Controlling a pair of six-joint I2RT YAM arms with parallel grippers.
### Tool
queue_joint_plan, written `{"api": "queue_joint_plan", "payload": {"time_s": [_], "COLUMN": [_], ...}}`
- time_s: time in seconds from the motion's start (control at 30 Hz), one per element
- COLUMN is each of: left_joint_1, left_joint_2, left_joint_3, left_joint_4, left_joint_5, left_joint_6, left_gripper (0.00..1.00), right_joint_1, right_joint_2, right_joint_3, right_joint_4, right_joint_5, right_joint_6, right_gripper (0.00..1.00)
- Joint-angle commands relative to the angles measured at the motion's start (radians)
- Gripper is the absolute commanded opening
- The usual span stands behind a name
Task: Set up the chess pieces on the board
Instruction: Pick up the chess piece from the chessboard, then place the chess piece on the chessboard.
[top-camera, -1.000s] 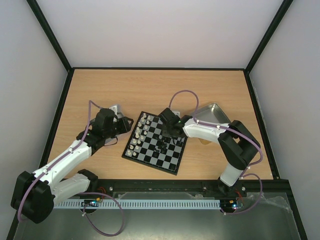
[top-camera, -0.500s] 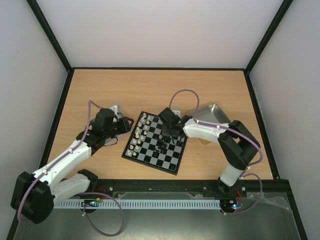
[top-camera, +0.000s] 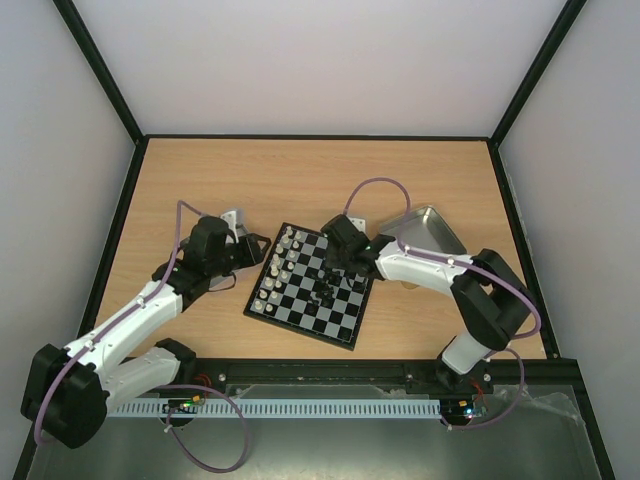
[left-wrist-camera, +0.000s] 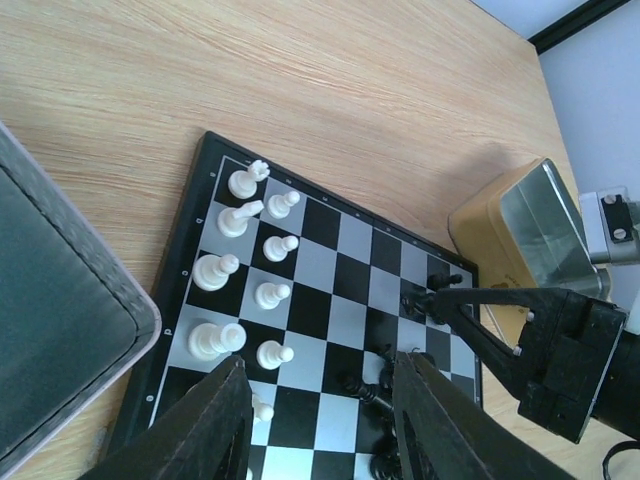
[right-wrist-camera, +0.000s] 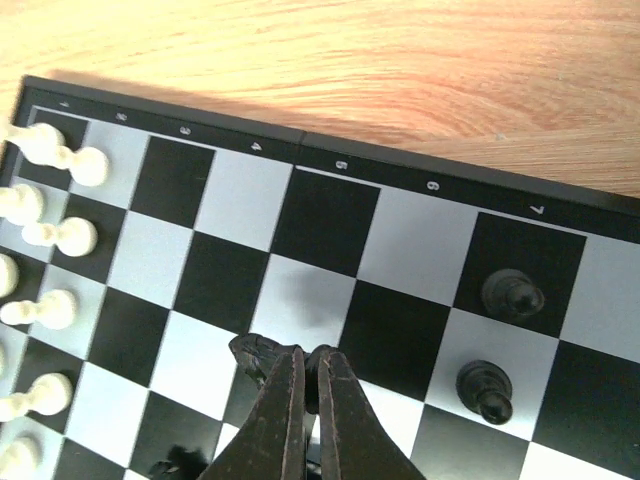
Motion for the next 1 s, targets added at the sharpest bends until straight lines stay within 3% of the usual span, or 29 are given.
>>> {"api": "queue_joint_plan", "payload": {"time_s": [0.0, 0.23, 0.37, 0.63, 0.97], "left_joint_1": [-0.016, -0.081, -0.136, -0.201, -0.225], "left_joint_2": [-0.008, 0.033, 0.079, 0.175, 0.216], "left_joint_3": [0.016, 0.015, 0.007, -0.002, 0.004], "left_joint_4": [0.047, 0.150, 0.228, 0.385, 0.365], "left_joint_5": [0.040, 0.108, 0.114, 0.141, 0.117], "left_joint_6": [-0.006, -0.050, -0.103, -0.211, -0.200], "left_gripper": [0.42, 0.55, 0.57, 0.53, 0.43], "right_joint_1": [0.003, 0.000, -0.001, -0.002, -0.006], "right_joint_2": [-0.051, -0.137, -0.208, -0.308, -0.348], "right_joint_3": [-0.020, -0.078, -0.132, -0.245, -0.292], "right_joint_4": [0.062, 0.174, 0.240, 0.433, 0.497], "right_joint_5": [0.009, -0.121, -0.216, -0.354, -0.410], "right_joint_6": [0.028, 0.055, 0.094, 0.179, 0.221], "right_gripper": [0.02, 0.02, 0.02, 0.02, 0.02]}}
